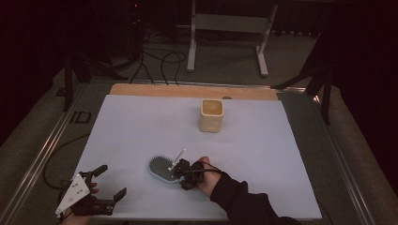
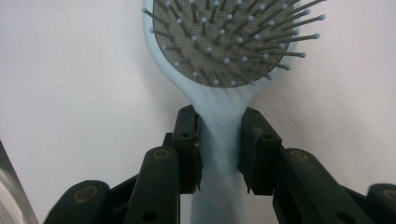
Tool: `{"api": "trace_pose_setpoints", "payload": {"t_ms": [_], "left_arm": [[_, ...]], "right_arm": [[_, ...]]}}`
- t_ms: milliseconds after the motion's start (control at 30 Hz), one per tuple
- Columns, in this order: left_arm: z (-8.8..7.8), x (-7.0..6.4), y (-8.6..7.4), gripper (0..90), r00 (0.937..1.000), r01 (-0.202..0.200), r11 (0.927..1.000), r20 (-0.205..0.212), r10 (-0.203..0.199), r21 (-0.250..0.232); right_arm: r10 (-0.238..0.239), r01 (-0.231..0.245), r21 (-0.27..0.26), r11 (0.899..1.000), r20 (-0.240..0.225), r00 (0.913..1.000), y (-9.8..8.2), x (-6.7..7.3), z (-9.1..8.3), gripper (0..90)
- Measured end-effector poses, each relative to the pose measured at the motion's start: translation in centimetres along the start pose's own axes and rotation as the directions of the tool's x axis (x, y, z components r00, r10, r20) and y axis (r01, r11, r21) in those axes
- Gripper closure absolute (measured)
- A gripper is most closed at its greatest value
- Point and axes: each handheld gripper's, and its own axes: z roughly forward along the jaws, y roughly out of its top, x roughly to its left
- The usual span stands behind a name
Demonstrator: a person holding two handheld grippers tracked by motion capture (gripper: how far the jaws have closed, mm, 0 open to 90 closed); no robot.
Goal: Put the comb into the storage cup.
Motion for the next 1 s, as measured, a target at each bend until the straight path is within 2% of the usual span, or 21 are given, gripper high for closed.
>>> {"api": "trace_pose_setpoints", "payload": {"t_ms": [33,67,100,133,167,200,267,367,400,433,533,667,900,933,1000], "left_arm": [[0.0,0.0,0.0,0.0,1.0,0.0,1.0,0.0,0.0,-0.001],[0.0,0.0,0.0,0.0,1.0,0.0,1.0,0.001,0.0,-0.002],[0.0,0.0,0.0,0.0,1.0,0.001,1.0,0.001,-0.001,-0.001],[0.0,0.0,0.0,0.0,1.0,0.002,1.0,0.001,-0.002,-0.001],[0.0,0.0,0.0,0.0,1.0,0.003,1.0,0.002,-0.003,-0.001],[0.0,0.0,0.0,0.0,1.0,0.002,1.0,0.002,-0.002,-0.001],[0.0,0.0,0.0,0.0,1.0,0.003,1.0,0.002,-0.003,-0.001],[0.0,0.0,0.0,0.0,1.0,0.003,1.0,0.003,-0.003,-0.002],[0.0,0.0,0.0,0.0,1.0,0.003,1.0,0.003,-0.003,-0.002],[0.0,0.0,0.0,0.0,1.0,0.003,1.0,0.003,-0.003,0.0],[0.1,0.0,0.0,0.0,1.0,0.001,1.0,0.003,-0.001,0.0],[0.0,0.0,0.0,0.0,1.0,0.005,1.0,0.002,-0.005,-0.001],[0.0,0.0,0.0,0.0,1.0,0.005,1.0,0.0,-0.005,-0.001],[0.0,0.0,0.0,0.0,1.0,0.005,1.0,0.0,-0.005,-0.001],[0.0,0.0,0.0,0.0,1.0,0.005,1.0,0.0,-0.005,-0.001]], "right_arm": [[-0.003,0.003,-0.003,1.0,-0.009,1.0,0.1,-0.2,-0.2,70.3],[0.01,-0.01,-0.023,1.0,0.002,0.9999,0.1,-0.2,-0.4,70.3],[-0.003,0.003,-0.034,0.999,0.008,1.0,0.1,-0.4,-0.6,70.3],[-0.003,0.002,-0.031,1.0,-0.001,1.0,0.2,-0.5,-0.8,70.3],[0.008,-0.007,-0.054,0.999,0.004,1.0,0.2,-0.6,-1.0,70.3],[-0.008,0.009,-0.053,0.999,0.005,1.0,0.3,-0.7,-1.2,70.3],[0.013,-0.014,-0.076,0.997,-0.013,0.9998,0.3,-0.8,-1.5,70.3],[0.005,-0.006,-0.097,0.995,-0.005,1.0,0.4,-1.0,-1.9,70.3],[0.023,-0.023,-0.104,0.994,-0.004,0.9997,0.4,-0.9,-2.1,70.3],[0.006,-0.006,-0.115,0.993,-0.004,1.0,0.3,-1.1,-2.2,70.3],[0.028,-0.028,-0.136,0.99,-0.007,0.9996,0.3,-1.0,-2.6,70.3],[0.031,-0.032,-0.199,0.979,-0.007,0.9995,0.2,-1.3,-3.5,70.3],[0.044,-0.043,-0.276,0.96,-0.004,0.999,-0.1,-1.8,-4.6,70.3],[0.044,-0.043,-0.276,0.96,-0.004,0.999,-0.1,-1.8,-4.6,70.3],[0.052,-0.052,-0.307,0.95,-0.008,0.9986,-0.3,-2.0,-5.1,70.3]]}}
